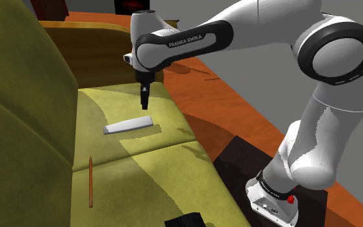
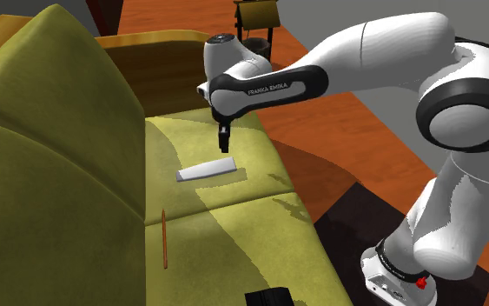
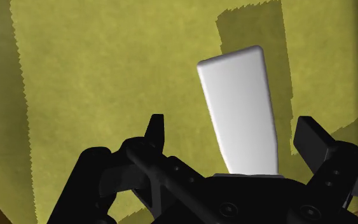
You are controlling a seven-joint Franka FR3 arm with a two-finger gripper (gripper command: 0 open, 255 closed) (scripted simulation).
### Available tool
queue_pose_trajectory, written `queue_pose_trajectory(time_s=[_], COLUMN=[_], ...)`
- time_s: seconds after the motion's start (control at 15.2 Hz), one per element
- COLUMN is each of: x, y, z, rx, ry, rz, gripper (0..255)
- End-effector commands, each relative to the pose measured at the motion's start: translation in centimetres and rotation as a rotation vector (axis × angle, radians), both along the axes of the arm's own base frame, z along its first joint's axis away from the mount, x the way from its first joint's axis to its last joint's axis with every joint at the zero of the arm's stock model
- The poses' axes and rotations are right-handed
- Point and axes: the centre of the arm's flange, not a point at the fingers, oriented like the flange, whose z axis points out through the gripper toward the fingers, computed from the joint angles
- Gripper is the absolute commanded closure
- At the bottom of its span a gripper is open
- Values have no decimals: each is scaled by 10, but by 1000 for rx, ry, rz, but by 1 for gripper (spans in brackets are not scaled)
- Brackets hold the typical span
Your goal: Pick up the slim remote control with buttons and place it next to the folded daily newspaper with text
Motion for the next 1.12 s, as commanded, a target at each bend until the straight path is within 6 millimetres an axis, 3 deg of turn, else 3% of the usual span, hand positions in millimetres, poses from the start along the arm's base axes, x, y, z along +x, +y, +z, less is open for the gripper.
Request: queue_pose_trajectory(time_s=[0.0, 0.4, 0.92, 1.06], x=[8, 25, 25, 25], y=[22, 90, 91, 91], z=[-16, -61, -103, -103], rx=[-9, -37, -38, -38], ry=[6, 23, 24, 24], rz=[73, 283, 290, 290], gripper=[0, 0, 0, 0])
